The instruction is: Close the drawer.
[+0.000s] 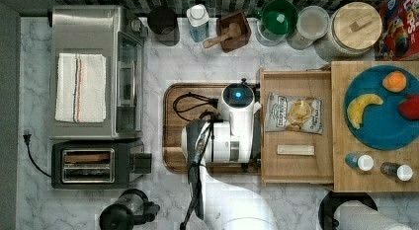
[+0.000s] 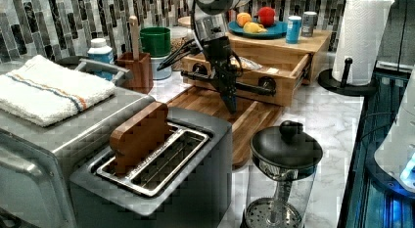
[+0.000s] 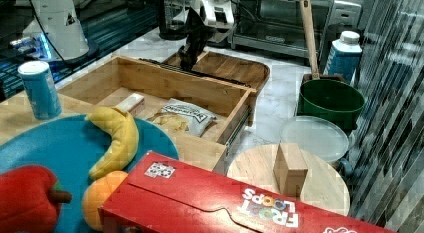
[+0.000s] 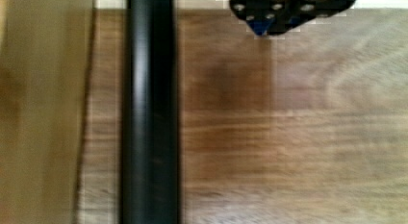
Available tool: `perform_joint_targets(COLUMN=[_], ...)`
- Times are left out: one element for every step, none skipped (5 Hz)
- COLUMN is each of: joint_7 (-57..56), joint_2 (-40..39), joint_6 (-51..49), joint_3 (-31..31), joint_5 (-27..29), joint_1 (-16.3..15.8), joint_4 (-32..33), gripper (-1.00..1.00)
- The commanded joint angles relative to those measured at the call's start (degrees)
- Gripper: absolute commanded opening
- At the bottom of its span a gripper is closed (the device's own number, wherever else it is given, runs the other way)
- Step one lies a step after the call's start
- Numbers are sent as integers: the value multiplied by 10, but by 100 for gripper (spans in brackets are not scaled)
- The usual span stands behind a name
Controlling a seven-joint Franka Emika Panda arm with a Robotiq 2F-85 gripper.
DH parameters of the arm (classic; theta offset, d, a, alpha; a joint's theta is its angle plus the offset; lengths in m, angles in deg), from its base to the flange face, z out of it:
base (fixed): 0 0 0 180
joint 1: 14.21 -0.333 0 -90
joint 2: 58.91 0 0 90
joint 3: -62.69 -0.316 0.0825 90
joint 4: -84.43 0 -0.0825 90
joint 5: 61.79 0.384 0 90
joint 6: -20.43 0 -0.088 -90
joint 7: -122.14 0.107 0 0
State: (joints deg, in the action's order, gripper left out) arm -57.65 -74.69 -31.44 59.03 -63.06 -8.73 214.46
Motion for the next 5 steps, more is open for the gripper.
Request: perform_joint_targets(joint_7=[-90,-156,-195,-229,-221], joint_2=[62,31,10,-2,1], joint_6=[102,128,135,112,90], joint_3=[29,34,37,36,50], joint_5=[-31,-16,-13,-8,-23], joint_1=[47,79,105,128,133], joint_4=[-27,-48,-66,-84,-93], gripper=[-100,-100,-100,-100,-100])
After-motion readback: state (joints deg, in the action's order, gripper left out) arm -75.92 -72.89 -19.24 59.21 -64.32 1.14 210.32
